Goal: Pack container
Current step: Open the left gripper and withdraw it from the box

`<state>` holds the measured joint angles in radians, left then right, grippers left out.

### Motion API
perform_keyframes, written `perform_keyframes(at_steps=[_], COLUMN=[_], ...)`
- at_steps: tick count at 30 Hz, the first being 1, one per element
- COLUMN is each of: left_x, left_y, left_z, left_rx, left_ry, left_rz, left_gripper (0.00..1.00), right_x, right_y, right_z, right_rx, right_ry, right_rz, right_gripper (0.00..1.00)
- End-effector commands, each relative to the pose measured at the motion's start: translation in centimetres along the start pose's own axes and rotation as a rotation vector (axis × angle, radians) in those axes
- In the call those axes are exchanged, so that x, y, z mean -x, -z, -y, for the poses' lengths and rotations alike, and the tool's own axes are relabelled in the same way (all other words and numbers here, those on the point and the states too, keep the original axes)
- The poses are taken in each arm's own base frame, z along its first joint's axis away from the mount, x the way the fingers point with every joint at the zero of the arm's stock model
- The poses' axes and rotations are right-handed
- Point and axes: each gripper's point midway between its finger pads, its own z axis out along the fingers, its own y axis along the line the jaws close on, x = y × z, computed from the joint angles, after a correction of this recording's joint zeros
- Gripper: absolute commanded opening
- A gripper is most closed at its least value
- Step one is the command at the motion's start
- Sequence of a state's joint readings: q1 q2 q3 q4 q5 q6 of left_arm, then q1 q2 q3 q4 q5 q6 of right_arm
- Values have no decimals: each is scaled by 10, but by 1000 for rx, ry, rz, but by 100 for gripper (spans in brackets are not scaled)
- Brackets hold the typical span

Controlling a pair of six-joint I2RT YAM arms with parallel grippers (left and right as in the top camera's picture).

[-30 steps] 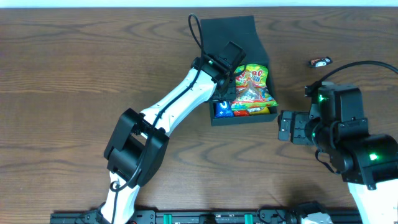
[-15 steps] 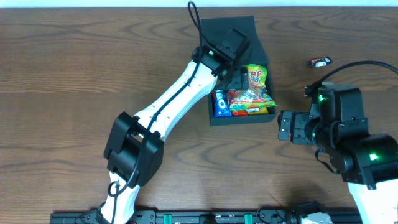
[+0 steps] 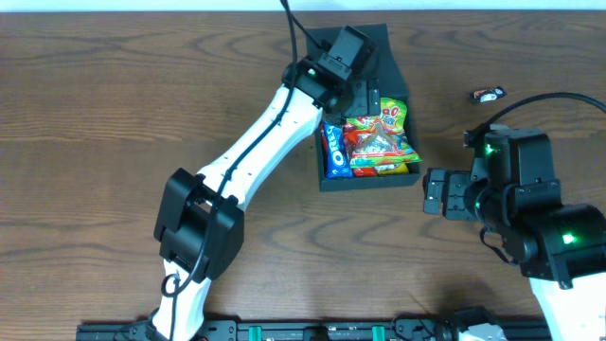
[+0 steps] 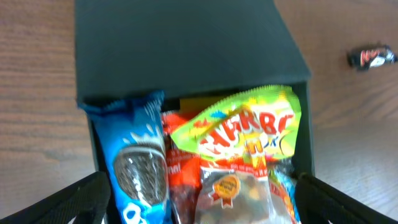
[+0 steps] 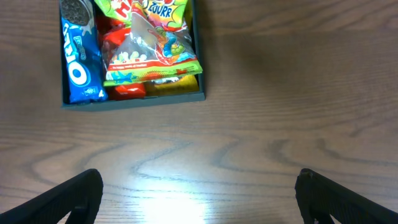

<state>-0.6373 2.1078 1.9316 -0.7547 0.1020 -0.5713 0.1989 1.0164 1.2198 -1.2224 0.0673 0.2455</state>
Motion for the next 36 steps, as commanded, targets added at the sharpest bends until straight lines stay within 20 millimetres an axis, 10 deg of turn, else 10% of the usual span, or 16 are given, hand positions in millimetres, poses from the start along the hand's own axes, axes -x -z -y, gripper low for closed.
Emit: perform_keyframes(at_steps=[1,17,36], left_x=[-1,-30,-5], left_y=[-13,-59,23], left_z=[-1,-13,30], left_rx=[0,30,-24], left_ry=[-16,-15,-97], left_rz=[-17,-131,-83], left_gripper=[96,96,96], right_x=[0,0,0], right_y=[1,1,1], right_z=[-1,-1,-1], right_rx=[1,1,1], right_ry=[-5,-5,-5], right_rz=[1,1,1], right_gripper=[99,99,99])
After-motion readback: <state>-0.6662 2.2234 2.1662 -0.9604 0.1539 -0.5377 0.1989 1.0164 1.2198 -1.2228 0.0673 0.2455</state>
